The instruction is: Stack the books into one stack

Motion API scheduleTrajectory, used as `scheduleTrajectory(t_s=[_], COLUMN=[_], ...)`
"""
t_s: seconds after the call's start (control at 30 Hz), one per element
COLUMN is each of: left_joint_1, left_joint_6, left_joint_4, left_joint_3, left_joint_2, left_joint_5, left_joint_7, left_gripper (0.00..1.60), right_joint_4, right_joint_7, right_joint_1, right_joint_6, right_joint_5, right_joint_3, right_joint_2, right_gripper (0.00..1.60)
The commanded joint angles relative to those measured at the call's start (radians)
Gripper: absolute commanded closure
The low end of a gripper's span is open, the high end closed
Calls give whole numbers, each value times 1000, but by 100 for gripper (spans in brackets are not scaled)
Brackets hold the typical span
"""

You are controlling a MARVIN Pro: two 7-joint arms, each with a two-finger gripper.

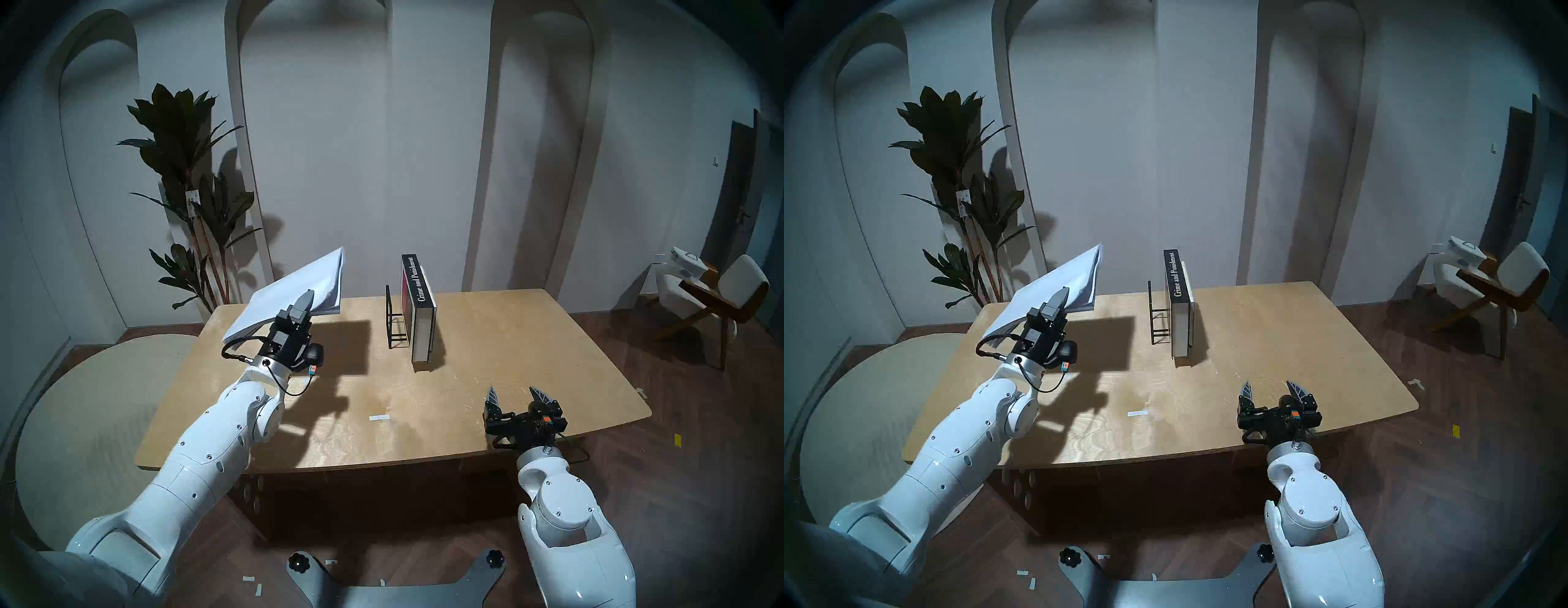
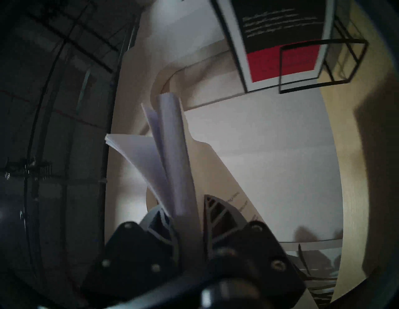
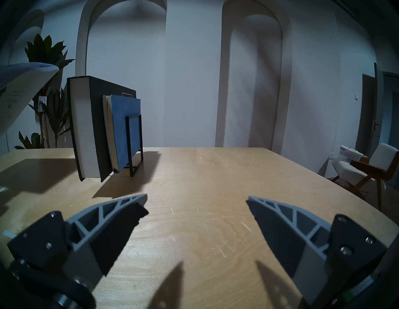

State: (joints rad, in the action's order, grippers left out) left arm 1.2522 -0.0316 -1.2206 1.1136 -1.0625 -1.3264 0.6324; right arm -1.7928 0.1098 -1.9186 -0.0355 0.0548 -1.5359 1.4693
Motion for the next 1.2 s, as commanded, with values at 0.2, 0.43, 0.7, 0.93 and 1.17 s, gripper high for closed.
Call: scheduleTrajectory(t_s=[0.2, 0.43, 0.7, 0.93, 1.17], left_joint_1=[-139, -166, -241, -250, -289], left_joint_6=[-159, -212, -270, -324, -352], left_joint_4=[-40, 20, 149, 164, 179], left_joint_3=[-71, -38, -85, -64, -89], left_joint_2=[152, 122, 85, 41, 4], left_joint_5=[-232, -340, -462, -473, -490], left_joint_7=[-46, -146, -202, -194, -195], left_gripper=[160, 160, 160, 160, 160], right_joint_4=[-24, -23, -25, -24, -24], right_joint_7=[3, 4, 6, 8, 9], right_joint_1=[5, 5, 4, 5, 5], right_joint_6=[-10, -10, -12, -11, -11], right_joint_5=[-1, 0, 1, 3, 3], right_joint_3=[0, 0, 2, 3, 4], right_joint_2=[-2, -3, -5, -7, -8], right_gripper=[0, 0, 0, 0, 0])
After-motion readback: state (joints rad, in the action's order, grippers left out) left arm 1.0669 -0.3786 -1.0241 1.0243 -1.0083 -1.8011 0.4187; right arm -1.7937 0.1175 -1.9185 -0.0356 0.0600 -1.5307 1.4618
